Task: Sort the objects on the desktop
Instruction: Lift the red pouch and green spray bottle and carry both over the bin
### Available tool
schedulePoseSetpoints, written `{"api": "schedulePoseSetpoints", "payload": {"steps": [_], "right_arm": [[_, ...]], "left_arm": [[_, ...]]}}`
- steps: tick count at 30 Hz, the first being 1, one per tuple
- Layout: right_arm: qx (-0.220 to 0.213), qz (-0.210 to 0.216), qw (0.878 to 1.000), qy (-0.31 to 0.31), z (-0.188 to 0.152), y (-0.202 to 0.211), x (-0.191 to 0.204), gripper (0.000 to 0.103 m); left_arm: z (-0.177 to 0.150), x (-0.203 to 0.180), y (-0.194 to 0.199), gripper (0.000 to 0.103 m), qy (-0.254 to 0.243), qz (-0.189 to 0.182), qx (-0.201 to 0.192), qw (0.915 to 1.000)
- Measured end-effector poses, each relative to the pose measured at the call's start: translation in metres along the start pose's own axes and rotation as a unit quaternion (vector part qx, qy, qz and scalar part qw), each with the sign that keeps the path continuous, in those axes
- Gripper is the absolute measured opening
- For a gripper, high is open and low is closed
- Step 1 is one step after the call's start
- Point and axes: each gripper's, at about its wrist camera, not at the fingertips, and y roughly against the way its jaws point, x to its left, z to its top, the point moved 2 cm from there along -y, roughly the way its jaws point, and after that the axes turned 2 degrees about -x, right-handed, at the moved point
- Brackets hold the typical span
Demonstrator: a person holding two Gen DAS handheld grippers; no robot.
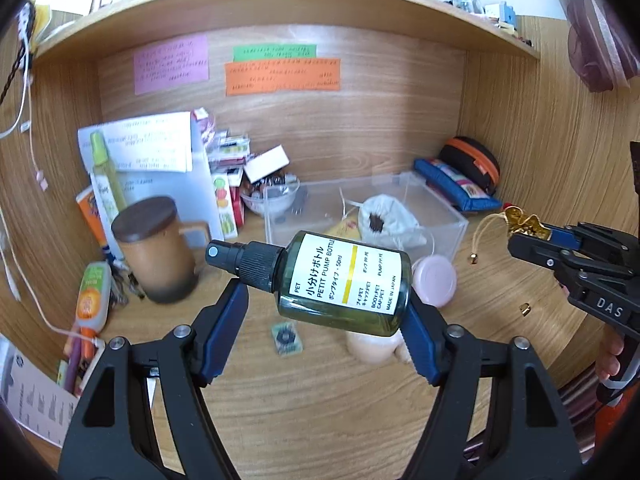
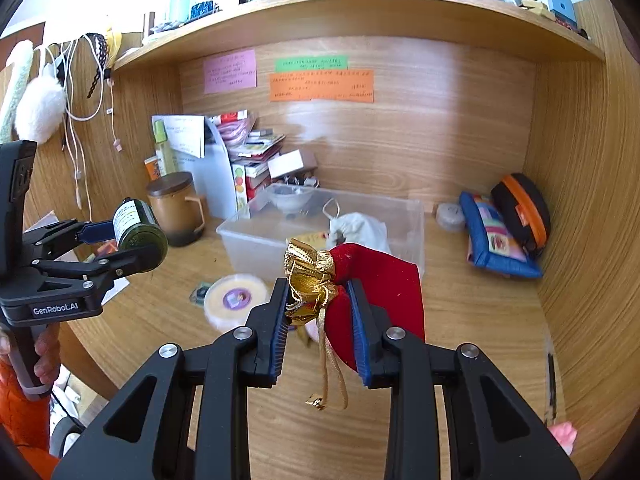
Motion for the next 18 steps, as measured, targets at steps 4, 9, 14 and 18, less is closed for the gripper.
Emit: {"api": "schedulePoseSetpoints", "payload": {"steps": [4,9,14,18], "right_arm": [[-0.009,0.003,1.0,-0.001,0.012,-0.004,-0.007,0.025],[-0.016,0.005,1.0,0.0,0.029,-0.012,-0.015,0.026],[-0.02,0.005,1.0,0.0,0.046,-0.025,-0.022,0.026],[-0.021,0.007,1.0,0.001,0.059,-0.037,-0.027,0.026]], "left_arm": [[0.014,-0.003,-0.004,0.073,-0.003,-0.007,-0.009,0.9999],[0.031,-0.007,-0.016,0.073,-0.011,-0.012,-0.011,0.9998],[0.049,-0.007,-0.035,0.073,-0.012,-0.021,-0.006,0.9997],[0.061,-0.006,-0.052,0.073,-0.013,-0.025,0.004,0.9996]]}}
